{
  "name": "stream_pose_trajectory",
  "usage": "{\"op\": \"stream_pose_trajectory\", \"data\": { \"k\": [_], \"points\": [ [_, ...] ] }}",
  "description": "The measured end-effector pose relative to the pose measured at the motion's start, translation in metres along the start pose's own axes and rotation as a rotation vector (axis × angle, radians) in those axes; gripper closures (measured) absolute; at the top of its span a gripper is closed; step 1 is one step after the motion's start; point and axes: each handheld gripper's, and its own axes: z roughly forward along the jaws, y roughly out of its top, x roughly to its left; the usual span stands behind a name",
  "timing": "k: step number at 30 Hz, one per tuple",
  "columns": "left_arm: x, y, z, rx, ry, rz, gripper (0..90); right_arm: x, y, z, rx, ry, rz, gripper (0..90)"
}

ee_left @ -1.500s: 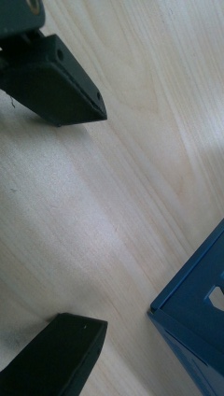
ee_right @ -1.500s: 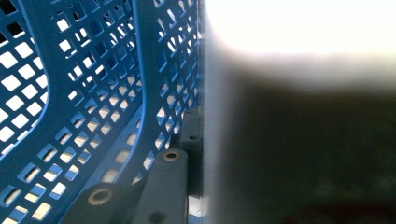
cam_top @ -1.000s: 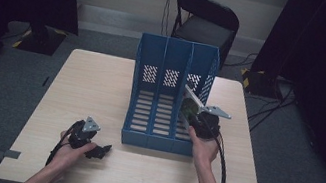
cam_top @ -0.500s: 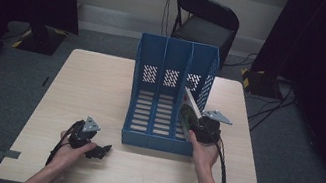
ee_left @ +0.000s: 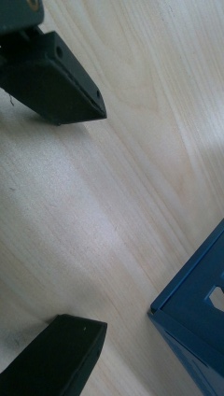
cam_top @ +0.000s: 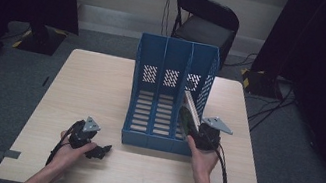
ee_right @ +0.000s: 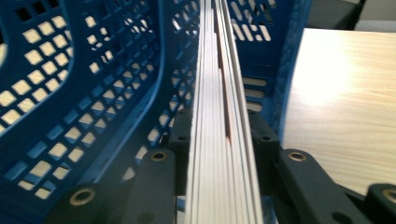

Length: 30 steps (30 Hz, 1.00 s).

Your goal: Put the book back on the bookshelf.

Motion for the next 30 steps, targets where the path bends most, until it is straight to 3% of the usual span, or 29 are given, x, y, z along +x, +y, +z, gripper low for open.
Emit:
{"op": "stream_pose_trajectory", "data": {
  "k": [10,15,18,23,28,30],
  "points": [
    [0.0,0.0,0.001,0.002,-0.001,0.003,0.3,0.005,0.004,0.007,-0.031,-0.009,-0.014,68.8],
    [0.0,0.001,0.001,0.003,-0.005,0.004,0.0,0.011,0.005,0.009,-0.037,-0.051,-0.021,75.5],
    [0.0,0.001,0.001,0.004,-0.006,0.004,0.0,0.014,0.005,0.009,-0.041,-0.083,-0.053,76.6],
    [0.0,0.001,0.001,0.004,-0.008,0.004,0.0,0.013,0.005,0.01,-0.048,-0.103,-0.028,76.8],
    [-0.001,0.002,0.002,0.003,-0.009,0.006,0.0,0.011,0.004,0.009,-0.073,-0.197,-0.007,76.9],
    [-0.001,0.002,0.002,0.003,-0.009,0.006,0.0,0.008,0.004,0.01,-0.07,-0.188,0.01,76.9]
  ]
}}
